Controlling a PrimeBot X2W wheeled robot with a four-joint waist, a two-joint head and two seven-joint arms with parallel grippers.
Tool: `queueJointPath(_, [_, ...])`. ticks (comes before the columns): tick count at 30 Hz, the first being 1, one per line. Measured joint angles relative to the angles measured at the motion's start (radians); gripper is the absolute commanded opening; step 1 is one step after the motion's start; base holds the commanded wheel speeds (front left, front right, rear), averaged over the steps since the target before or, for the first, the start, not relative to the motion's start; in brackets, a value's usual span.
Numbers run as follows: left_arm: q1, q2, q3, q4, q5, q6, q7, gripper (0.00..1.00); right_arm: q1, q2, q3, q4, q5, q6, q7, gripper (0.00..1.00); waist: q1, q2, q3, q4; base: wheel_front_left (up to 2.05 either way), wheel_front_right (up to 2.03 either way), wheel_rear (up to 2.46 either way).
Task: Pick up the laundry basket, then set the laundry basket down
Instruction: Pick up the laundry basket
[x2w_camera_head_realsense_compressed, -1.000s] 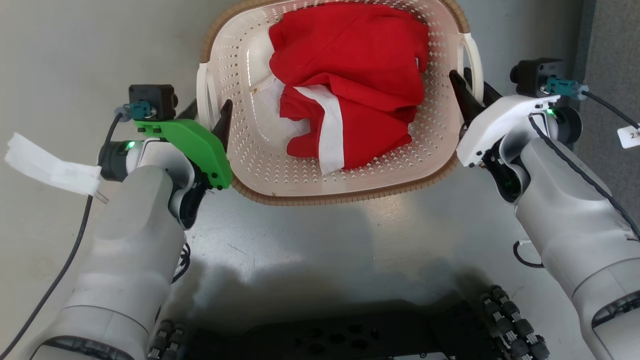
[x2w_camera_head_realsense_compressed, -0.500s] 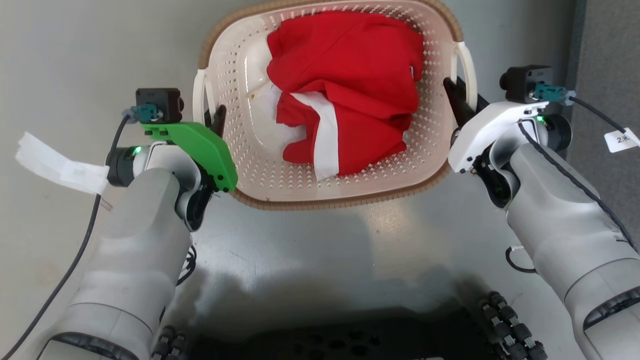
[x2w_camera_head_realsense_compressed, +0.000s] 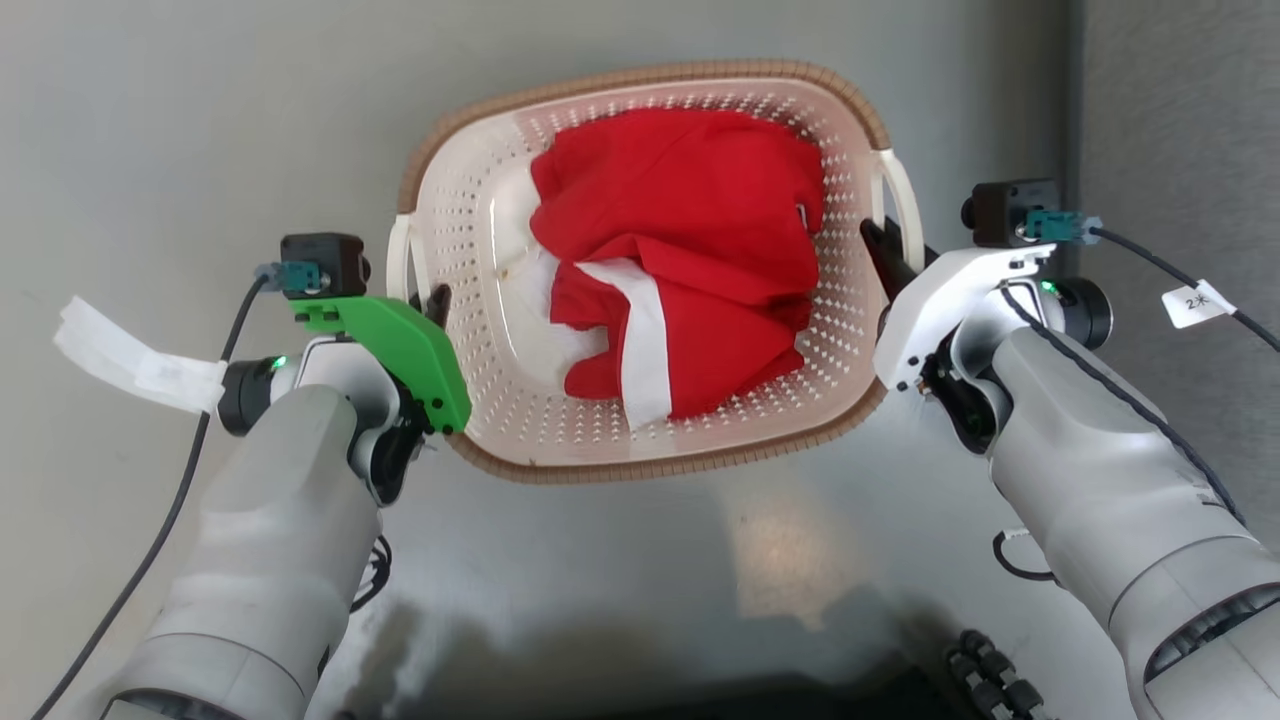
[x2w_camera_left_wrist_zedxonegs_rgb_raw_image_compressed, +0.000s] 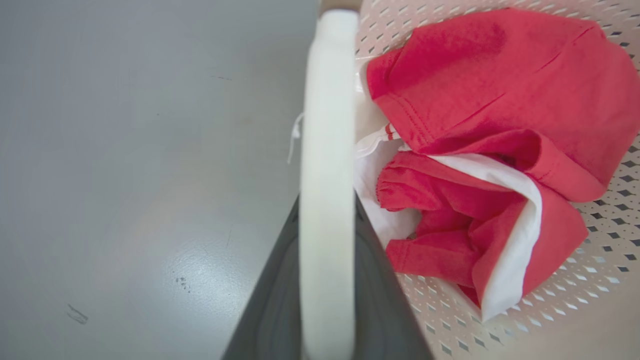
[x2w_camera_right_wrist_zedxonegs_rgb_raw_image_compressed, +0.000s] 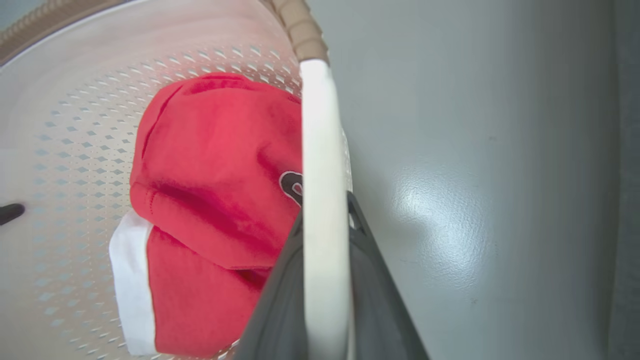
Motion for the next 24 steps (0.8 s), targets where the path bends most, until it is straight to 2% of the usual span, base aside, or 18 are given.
queueJointPath(7, [0.009,0.001,-0.022,0.021,-0.019,0.000,0.034,0.00,0.012,0.005,0.030,0.015,0.028,0.000,0.042,0.00,0.0000,0.0000,-0.094,-0.014,0.00,0.00,0.00])
queueJointPath(24, [0.132,0.002,-0.085,0.049,-0.111,0.000,0.169,0.00,0.088,0.028,0.105,0.080,0.099,0.000,0.232,0.00,0.0000,0.0000,-0.334,-0.041,0.00,0.00,0.00])
